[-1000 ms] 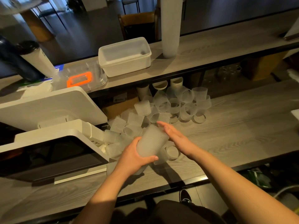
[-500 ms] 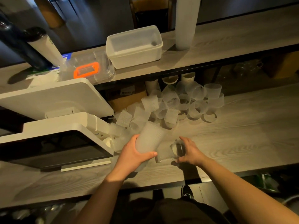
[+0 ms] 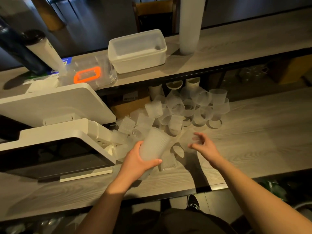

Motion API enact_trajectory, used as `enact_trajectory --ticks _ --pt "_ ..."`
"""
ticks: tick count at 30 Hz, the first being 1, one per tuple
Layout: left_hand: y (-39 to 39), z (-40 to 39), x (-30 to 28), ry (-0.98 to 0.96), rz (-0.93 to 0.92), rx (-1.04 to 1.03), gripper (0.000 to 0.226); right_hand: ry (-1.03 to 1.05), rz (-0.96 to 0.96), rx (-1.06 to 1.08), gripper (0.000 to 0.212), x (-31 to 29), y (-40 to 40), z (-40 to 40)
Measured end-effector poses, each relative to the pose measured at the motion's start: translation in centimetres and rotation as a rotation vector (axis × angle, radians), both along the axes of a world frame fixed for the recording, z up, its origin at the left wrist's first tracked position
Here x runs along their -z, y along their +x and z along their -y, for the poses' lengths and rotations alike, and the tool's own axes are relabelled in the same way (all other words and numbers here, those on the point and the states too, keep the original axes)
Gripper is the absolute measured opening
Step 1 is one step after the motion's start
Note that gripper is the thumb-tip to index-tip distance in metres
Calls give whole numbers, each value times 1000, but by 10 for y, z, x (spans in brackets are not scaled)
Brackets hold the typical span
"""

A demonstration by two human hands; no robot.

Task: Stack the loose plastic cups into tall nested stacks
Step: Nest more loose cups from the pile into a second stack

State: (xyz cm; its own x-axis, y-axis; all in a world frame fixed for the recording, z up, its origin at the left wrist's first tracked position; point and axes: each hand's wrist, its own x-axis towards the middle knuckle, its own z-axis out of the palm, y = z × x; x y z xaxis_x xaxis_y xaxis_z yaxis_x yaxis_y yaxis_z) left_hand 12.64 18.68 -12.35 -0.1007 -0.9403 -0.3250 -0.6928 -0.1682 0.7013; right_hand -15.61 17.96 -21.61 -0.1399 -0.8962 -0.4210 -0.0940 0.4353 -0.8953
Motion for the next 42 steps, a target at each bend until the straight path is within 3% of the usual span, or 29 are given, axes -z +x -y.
enact_trajectory --ticks 3,10,18,23,28,32,35,38,42 --pt "-5 0 -2 3 -3 38 84 -45 138 37 58 -33 -5 3" --pt "-15 1 -4 -2 9 113 89 -211 216 -22 59 -102 4 -4" --pt "-12 -7 -8 -52 33 209 87 -263 -23 -165 51 -125 37 -20" --pt "-3 -14 -10 -53 0 191 88 -198 -71 -217 52 -120 60 -28" --pt "8 -21 -10 -47 -6 126 89 -94 36 -364 79 -114 86 -35" --pt "19 -25 -8 -34 -13 48 89 -87 50 -101 67 -88 91 -23" --pt "27 -29 -8 -35 -18 16 86 -14 -46 24 65 -62 90 -16" --pt "35 -33 -6 -38 -28 -31 87 107 -177 -17 64 -34 89 -16" --pt "47 -41 -4 -33 -53 -87 82 237 -298 -97 82 -1 99 -16"
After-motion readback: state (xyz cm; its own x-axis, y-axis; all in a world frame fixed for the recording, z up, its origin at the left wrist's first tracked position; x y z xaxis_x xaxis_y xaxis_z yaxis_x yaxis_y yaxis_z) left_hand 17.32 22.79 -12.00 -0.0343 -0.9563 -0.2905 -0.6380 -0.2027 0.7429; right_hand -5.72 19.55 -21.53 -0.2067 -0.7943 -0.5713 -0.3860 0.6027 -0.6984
